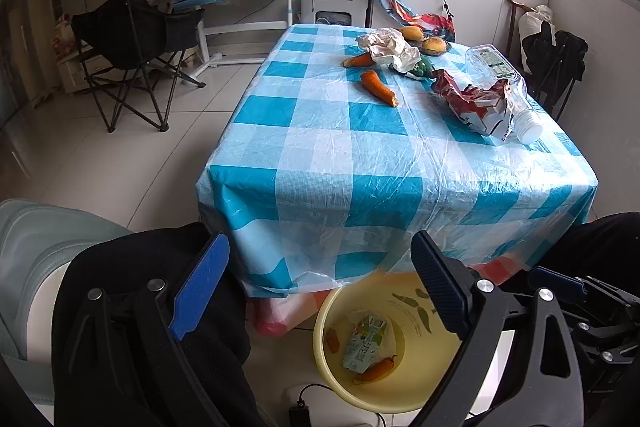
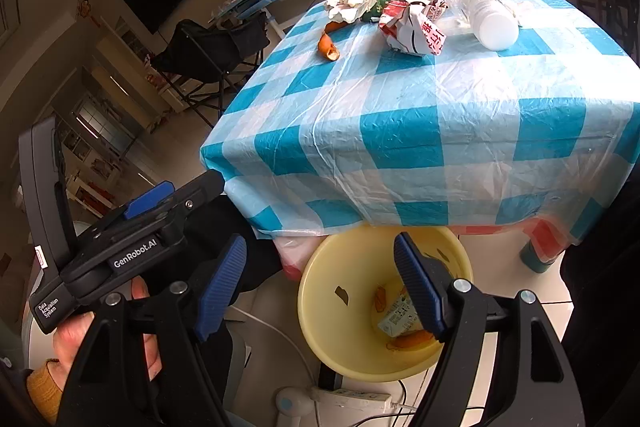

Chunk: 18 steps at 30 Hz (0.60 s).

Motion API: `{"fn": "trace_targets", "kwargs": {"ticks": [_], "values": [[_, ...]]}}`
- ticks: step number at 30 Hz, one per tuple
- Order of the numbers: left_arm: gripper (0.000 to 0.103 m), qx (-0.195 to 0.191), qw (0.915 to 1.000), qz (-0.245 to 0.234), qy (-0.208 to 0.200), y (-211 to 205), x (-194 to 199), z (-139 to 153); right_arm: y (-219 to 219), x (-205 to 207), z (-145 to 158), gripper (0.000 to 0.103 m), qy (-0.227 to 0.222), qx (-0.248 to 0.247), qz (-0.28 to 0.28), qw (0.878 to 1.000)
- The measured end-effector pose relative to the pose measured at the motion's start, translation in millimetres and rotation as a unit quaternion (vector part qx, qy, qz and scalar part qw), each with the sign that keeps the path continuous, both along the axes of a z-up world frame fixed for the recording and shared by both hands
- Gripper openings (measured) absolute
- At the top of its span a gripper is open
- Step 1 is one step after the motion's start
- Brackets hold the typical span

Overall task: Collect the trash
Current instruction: 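Withdraw both tools and move the right tool toward the red snack bag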

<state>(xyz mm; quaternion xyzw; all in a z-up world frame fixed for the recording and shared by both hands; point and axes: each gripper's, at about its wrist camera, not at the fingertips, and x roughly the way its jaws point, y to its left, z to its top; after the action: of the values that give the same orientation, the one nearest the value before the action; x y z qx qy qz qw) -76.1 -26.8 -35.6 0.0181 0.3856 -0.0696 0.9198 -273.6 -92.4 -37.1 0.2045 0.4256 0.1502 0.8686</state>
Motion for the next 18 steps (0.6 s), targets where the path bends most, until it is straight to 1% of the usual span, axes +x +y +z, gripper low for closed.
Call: {"fn": "trace_targets", "kwargs": {"ticks": [3,7,10,12,15,18], "values": [[0.089,-0.002,1.0000,0.003,-0.003,1,0,1,1,-1,2,0.073,-0.005,-0.007,0.001,1.000],[0.089,-0.013,0.9997,0.014,-0.016,4,-2,6,7,-6,13,0.073,-0.027,-0.032,0.010,0.999],[0.089,-0.021,0.9993,0.019,-0.025,6,-3,10,13,-10,28,0.074,-0.058,-0.062,0.025,0.996],[0.089,-0.023,0.9991,0.022,-0.029,7,-3,10,13,-10,39,0.076,-0.082,-0.077,0.030,0.993],[0.089,-0.023,0.9991,0.028,-0.024,9,1,8,13,-2,49,0.076,-0.111,-0.104,0.041,0.988],[0.089,-0.021,0.9991,0.033,-0.020,9,5,5,11,17,53,0.076,-0.126,-0.128,0.049,0.982]]}}
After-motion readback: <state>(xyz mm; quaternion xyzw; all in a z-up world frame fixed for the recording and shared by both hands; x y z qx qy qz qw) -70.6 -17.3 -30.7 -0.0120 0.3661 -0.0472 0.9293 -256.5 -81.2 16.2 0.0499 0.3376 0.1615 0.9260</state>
